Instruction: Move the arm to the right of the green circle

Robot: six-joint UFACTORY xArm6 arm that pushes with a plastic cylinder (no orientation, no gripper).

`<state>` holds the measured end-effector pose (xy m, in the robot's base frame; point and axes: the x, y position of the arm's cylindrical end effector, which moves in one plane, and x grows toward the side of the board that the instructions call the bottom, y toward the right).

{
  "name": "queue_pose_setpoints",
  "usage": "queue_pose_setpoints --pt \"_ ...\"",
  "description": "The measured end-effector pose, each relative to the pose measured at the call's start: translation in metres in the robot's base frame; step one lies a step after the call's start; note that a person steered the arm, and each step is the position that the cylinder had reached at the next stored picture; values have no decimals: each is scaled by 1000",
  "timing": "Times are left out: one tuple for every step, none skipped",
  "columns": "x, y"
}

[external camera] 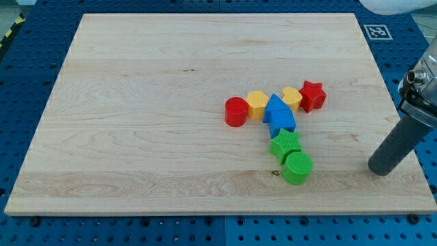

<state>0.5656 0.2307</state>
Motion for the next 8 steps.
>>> queue_pose_setpoints --pt "0 0" --pt "0 -1" --pt "0 -1" --pt "0 -1" --pt "0 -1" --pt "0 -12" --pt "0 -37" --pt "-6 -42"
